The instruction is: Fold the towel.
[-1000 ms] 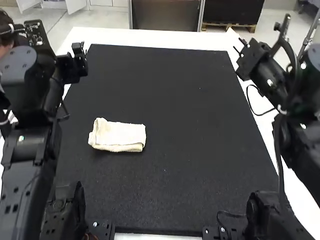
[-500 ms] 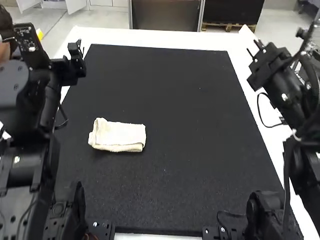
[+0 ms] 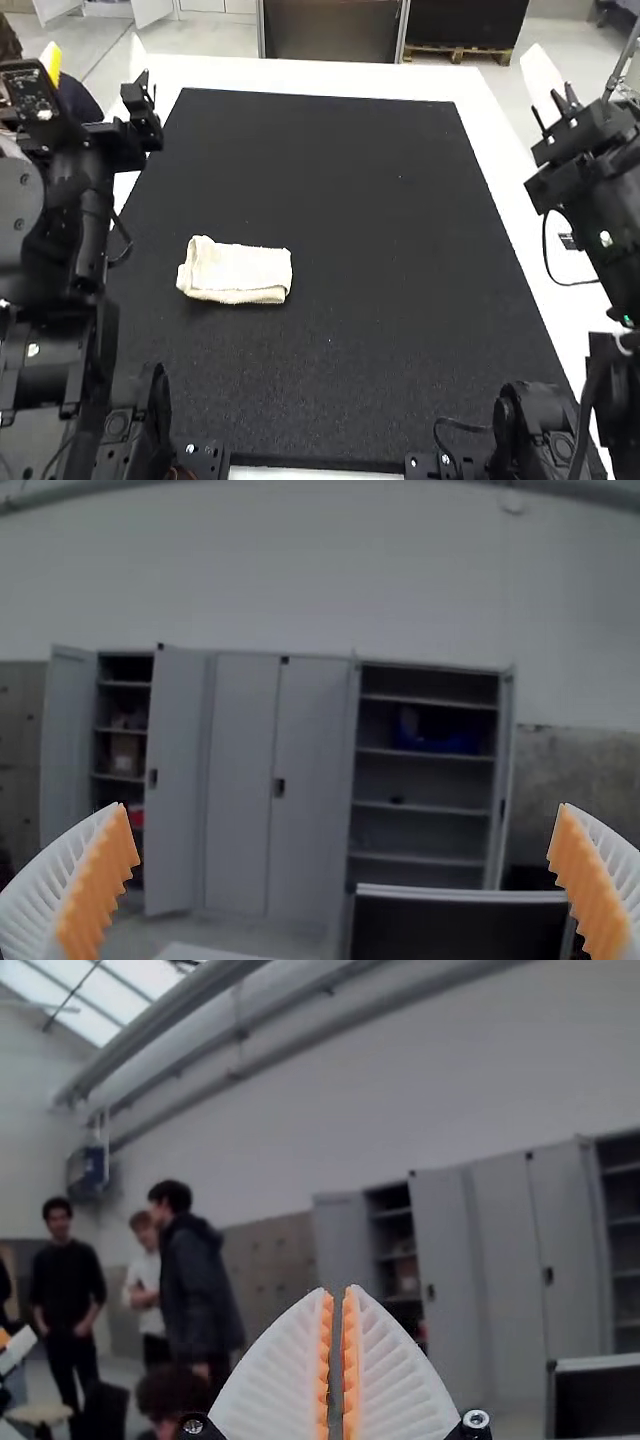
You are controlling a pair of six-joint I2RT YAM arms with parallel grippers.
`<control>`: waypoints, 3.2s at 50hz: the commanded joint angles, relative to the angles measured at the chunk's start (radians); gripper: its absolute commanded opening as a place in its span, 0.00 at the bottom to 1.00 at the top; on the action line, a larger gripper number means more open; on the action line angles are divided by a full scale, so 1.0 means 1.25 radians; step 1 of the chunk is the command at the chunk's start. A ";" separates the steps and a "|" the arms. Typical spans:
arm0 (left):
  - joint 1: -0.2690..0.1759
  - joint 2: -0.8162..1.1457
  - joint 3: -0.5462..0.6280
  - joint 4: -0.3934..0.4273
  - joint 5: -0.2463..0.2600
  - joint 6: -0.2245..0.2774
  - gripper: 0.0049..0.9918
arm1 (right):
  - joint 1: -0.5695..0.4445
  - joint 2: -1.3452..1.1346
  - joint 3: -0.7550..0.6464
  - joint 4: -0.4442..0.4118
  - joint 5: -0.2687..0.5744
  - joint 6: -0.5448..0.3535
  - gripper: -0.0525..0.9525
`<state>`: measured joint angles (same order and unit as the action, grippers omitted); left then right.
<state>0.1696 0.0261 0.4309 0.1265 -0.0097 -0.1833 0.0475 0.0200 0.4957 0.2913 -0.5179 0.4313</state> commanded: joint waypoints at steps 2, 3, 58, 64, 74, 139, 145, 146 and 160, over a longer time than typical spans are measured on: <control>-0.007 -0.022 0.010 0.019 -0.014 0.018 0.97 | -0.013 -0.012 0.029 0.005 0.029 -0.009 0.15; -0.007 -0.022 0.010 0.019 -0.014 0.023 0.97 | -0.013 -0.012 0.029 0.010 0.031 -0.008 0.15; -0.006 -0.022 -0.298 0.332 0.165 0.111 0.92 | -0.016 -0.014 -0.397 0.300 0.247 -0.306 0.96; -0.003 -0.022 -0.335 0.330 0.162 0.079 0.91 | -0.018 -0.014 -0.397 0.214 0.256 -0.291 0.96; 0.012 -0.022 -0.343 0.181 0.146 0.100 0.92 | -0.056 -0.014 -0.397 0.103 0.260 -0.271 0.96; 0.161 -0.022 -0.345 -0.077 0.155 0.225 0.97 | -0.126 -0.014 -0.395 -0.239 0.257 -0.354 0.96; 0.059 -0.022 -0.345 -0.069 0.045 0.196 0.97 | -0.126 -0.014 -0.395 -0.238 0.257 -0.354 0.96; 0.036 -0.022 -0.343 -0.069 0.018 0.190 0.97 | -0.126 -0.014 -0.395 -0.238 0.257 -0.354 0.96; -0.104 -0.022 -0.343 -0.080 -0.098 0.155 0.97 | -0.126 -0.014 -0.397 -0.239 0.257 -0.354 0.96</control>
<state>0.0486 0.0116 0.0051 0.0254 -0.0631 0.0341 -0.0967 0.0135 0.0063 0.0093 -0.2005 -0.0010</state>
